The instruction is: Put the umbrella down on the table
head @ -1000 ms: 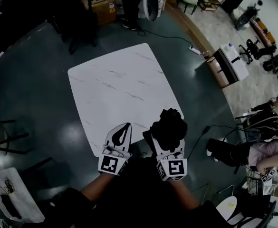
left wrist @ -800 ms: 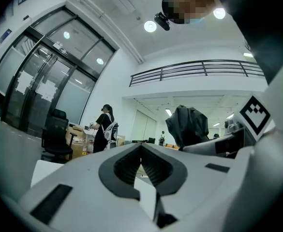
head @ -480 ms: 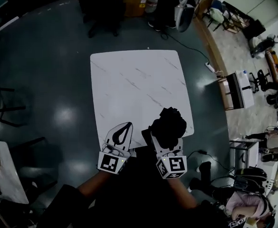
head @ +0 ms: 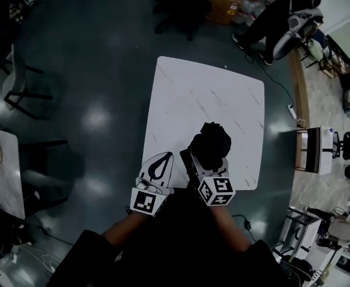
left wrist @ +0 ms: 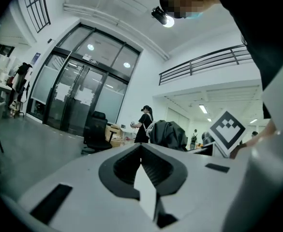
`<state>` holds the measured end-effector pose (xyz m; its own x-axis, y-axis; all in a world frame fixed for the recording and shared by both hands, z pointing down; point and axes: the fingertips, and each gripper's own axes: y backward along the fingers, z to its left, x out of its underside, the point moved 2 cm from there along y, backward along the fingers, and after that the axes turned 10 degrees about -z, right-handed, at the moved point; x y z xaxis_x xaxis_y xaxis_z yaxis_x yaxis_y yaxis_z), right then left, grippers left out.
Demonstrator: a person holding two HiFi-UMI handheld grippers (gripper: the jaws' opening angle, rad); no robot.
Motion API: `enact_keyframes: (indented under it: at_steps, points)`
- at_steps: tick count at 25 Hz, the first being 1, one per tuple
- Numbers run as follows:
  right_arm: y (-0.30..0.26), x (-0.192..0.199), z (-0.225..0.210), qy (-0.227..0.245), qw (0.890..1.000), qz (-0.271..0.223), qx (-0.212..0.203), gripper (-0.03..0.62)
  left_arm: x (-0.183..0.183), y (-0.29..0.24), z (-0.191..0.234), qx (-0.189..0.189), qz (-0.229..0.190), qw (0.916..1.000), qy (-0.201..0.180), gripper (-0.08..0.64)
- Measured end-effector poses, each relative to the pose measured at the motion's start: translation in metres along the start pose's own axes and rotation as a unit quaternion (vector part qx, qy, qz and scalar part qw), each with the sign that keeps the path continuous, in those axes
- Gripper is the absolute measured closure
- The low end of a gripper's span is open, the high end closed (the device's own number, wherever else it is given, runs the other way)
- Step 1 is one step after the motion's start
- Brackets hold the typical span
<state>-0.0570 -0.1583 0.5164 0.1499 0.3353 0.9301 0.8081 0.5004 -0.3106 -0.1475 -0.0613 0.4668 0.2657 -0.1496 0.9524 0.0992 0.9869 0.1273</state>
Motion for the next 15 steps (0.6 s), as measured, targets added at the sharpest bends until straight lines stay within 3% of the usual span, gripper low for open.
enact_keyframes:
  at_steps: [7,15]
  points:
    - [-0.065,0.02,0.003,-0.007,0.998,0.039,-0.045,0.258,0.002,-0.003,0.024,-0.052,0.006,0.9986,-0.01,0.552]
    - [-0.12,0.064,-0.018,-0.017,0.995,0.092,-0.044,0.258,0.012,-0.003,0.04,-0.1,0.012,0.9946,-0.024,0.552]
